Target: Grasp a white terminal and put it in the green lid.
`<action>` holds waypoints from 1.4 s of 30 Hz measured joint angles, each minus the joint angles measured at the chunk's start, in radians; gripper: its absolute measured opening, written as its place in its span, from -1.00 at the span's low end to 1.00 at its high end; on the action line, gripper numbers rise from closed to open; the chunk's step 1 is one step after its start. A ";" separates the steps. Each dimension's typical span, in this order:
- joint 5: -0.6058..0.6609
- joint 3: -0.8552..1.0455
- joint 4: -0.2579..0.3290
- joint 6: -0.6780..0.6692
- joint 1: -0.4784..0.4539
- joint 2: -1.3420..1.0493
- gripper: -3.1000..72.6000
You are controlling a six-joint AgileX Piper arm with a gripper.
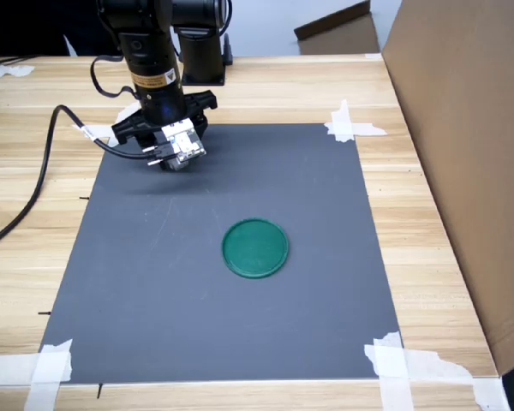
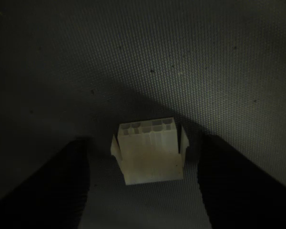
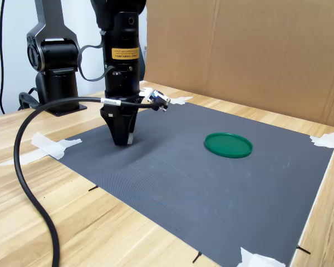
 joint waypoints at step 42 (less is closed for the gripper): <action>0.360 -0.586 0.038 0.171 0.259 0.073 -0.07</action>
